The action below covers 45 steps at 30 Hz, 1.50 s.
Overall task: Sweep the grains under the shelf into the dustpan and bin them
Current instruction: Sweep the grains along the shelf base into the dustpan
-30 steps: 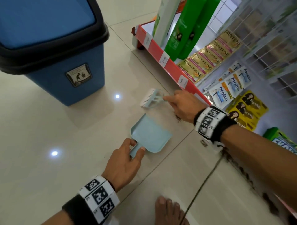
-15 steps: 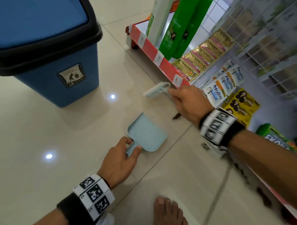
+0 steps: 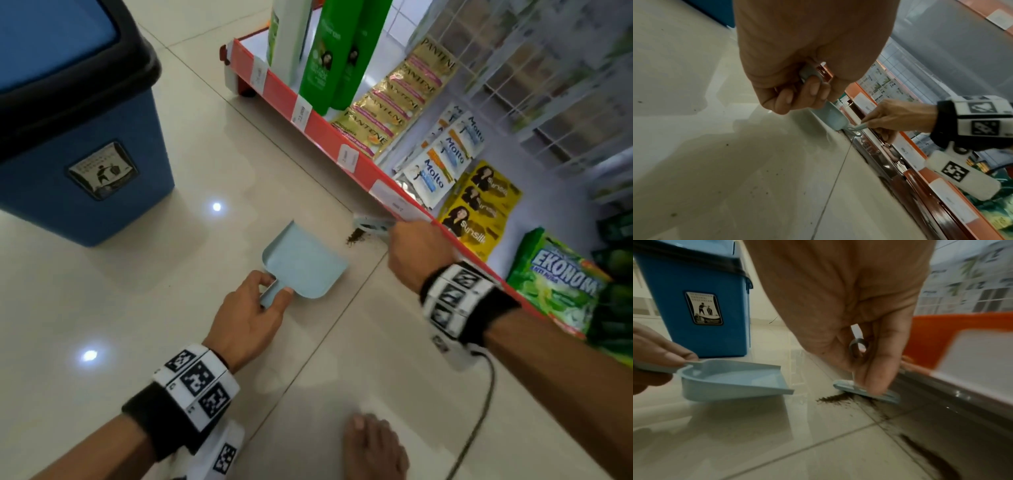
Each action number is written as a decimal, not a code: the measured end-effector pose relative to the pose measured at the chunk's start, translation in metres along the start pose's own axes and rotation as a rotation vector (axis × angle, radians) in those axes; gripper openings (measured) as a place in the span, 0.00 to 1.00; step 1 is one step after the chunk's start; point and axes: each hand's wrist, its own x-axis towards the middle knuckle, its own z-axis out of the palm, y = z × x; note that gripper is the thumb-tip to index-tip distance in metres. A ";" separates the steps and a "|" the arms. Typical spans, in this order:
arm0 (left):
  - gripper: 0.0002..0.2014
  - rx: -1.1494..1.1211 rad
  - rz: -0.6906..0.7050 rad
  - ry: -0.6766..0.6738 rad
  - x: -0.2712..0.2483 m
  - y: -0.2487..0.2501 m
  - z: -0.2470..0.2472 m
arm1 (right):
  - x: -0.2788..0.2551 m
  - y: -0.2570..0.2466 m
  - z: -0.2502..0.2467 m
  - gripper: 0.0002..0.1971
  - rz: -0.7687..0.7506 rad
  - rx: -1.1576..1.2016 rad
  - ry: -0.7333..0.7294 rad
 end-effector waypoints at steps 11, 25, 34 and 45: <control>0.12 -0.018 0.031 -0.031 0.006 -0.001 0.015 | 0.021 -0.032 0.011 0.08 -0.065 0.208 0.210; 0.14 0.054 0.062 0.004 0.001 -0.002 0.018 | -0.045 0.029 0.020 0.13 -0.078 0.301 0.286; 0.15 0.118 0.030 0.062 -0.010 -0.010 0.011 | 0.000 0.000 0.027 0.18 -0.252 0.196 0.124; 0.14 0.111 0.029 0.037 -0.014 -0.003 0.023 | -0.055 0.065 0.018 0.18 -0.245 0.245 0.180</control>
